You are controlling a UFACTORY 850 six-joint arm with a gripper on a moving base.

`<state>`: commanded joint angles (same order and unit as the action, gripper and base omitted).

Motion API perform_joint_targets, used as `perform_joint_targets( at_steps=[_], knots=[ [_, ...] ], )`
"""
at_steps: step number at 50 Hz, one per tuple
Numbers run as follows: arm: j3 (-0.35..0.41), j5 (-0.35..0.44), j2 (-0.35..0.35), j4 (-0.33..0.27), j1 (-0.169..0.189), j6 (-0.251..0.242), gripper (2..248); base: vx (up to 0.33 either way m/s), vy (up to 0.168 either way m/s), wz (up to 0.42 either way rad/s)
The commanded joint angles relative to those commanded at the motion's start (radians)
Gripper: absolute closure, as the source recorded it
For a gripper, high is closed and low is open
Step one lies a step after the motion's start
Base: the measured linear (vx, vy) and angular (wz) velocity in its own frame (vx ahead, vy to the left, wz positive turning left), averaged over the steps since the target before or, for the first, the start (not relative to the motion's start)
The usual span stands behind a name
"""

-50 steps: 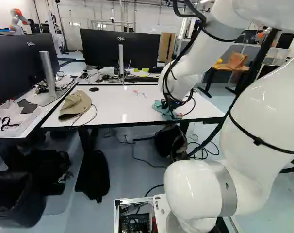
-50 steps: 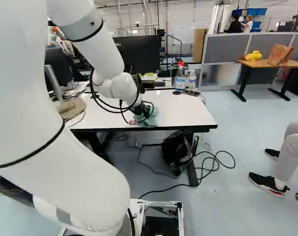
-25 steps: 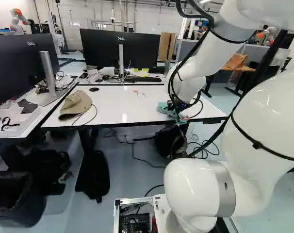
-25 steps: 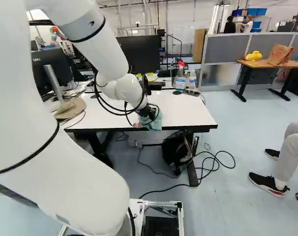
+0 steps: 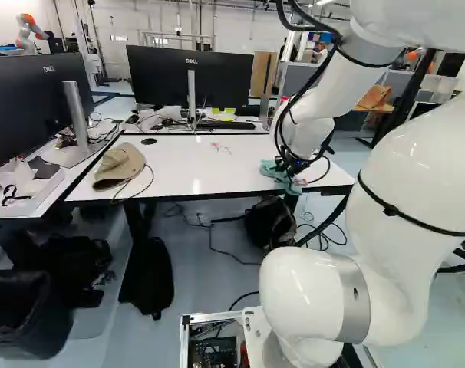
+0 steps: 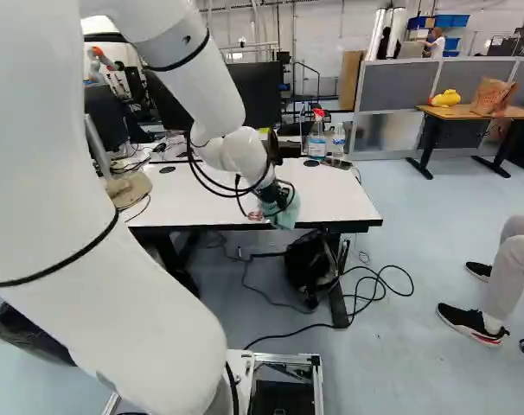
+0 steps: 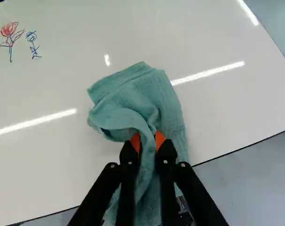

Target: Clean the table with the green towel

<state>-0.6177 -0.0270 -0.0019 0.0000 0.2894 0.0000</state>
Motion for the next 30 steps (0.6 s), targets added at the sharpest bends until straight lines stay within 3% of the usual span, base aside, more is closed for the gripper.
perform_joint_targets(
  at_steps=[12,30],
  knots=[
    [-0.061,0.0,-0.058,0.0,0.013,0.0,195,0.0,0.0,0.0],
    [-0.148,0.0,-0.138,0.0,-0.011,0.0,195,0.0,0.0,0.0]
  ],
)
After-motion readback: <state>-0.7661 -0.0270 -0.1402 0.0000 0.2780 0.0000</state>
